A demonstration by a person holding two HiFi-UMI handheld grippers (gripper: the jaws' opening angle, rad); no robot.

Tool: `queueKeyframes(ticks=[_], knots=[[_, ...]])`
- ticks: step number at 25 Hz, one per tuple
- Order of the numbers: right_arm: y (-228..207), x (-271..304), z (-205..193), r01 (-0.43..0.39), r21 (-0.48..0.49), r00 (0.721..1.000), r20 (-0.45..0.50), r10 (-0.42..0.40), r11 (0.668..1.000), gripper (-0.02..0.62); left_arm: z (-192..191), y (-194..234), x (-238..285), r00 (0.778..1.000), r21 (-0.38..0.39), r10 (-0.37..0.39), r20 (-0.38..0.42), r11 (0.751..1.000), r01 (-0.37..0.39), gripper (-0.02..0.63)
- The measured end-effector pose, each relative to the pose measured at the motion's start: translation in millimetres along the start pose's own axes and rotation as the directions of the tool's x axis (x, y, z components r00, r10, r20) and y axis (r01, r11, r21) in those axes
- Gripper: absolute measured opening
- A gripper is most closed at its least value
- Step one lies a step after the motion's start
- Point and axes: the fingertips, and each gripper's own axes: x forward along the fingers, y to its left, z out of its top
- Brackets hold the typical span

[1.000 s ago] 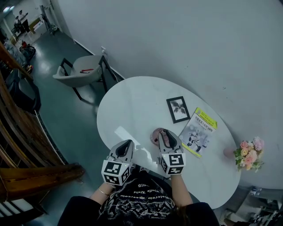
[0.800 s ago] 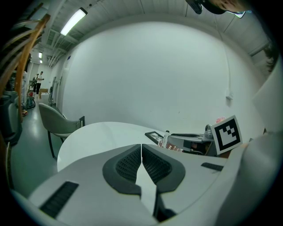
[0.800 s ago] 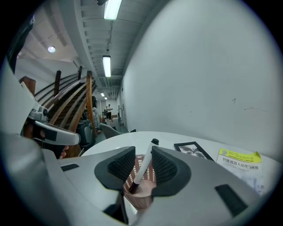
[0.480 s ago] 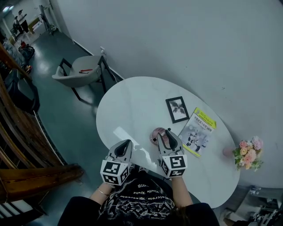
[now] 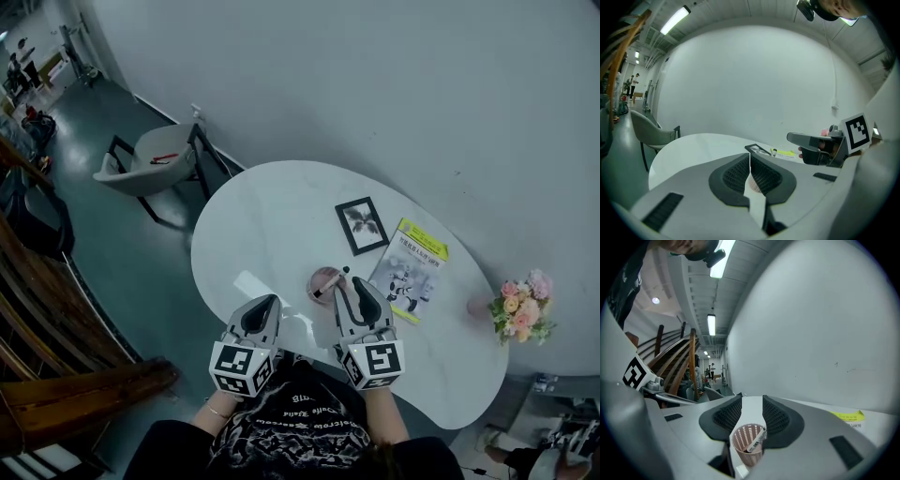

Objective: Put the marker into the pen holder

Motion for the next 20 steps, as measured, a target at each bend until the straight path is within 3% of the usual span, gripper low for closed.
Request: queueKeyframes(ticks=[8, 20], knots=[[-14, -26, -4, 0.085, 0.025, 0.996, 0.016, -0.086, 0.996, 0.159, 15, -24, 7, 0.997, 0.058, -0.068, 0.03, 0.996, 0.066, 0.026], [-24, -61, -19, 0.168, 0.064, 0.986, -0.003, -0.168, 0.984, 0.158, 27, -39, 10, 0.993, 0.085, -0.103, 0.059, 0.992, 0.098, 0.026]])
